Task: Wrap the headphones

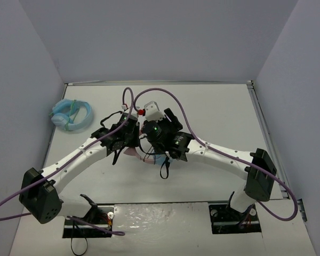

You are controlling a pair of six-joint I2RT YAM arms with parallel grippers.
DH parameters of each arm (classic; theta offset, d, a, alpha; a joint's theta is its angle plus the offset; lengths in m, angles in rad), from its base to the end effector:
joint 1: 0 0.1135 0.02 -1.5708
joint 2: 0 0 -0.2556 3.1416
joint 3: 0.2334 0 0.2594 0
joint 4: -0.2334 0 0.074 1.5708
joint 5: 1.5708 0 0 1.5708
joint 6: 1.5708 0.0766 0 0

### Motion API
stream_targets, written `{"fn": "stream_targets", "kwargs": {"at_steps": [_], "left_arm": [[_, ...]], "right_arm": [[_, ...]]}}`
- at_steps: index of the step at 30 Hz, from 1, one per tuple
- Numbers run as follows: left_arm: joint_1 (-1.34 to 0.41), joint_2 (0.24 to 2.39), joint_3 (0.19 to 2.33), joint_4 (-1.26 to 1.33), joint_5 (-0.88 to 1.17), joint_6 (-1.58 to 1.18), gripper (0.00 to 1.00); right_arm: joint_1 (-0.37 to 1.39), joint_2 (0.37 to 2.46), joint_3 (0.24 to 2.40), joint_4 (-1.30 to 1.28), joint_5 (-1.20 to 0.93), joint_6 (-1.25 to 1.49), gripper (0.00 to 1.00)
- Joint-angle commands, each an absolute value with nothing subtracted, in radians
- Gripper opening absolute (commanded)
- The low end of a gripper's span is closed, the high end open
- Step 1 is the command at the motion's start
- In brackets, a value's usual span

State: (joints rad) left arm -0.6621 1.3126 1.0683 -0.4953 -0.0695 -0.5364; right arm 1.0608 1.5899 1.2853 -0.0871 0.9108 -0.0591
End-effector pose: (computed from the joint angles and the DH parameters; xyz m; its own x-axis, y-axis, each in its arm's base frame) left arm 0.2598 -0.1958 0.2564 -0.7497 -0.0620 -0.6589 0.2207 0.9152 -0.3373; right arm 0.2459 0.3156 0.3044 -0.1755 -0.3879 -0.9048 -0.1893 0.9152 -0.3557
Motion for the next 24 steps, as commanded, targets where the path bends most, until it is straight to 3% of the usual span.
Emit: {"fn": "stream_targets", "kwargs": {"at_steps": [1, 24], "left_arm": [[-0.670, 1.322, 1.144, -0.397, -0.080, -0.557, 0.00], [-0.647, 1.559, 1.230, -0.203, -0.089, -0.535, 0.00]], "right_arm": [[1.060, 1.544, 1.360, -0.080, 0.968, 0.006, 0.61], [1.060, 1.467, 1.298, -0.146, 0.964, 0.159, 0.64]]}}
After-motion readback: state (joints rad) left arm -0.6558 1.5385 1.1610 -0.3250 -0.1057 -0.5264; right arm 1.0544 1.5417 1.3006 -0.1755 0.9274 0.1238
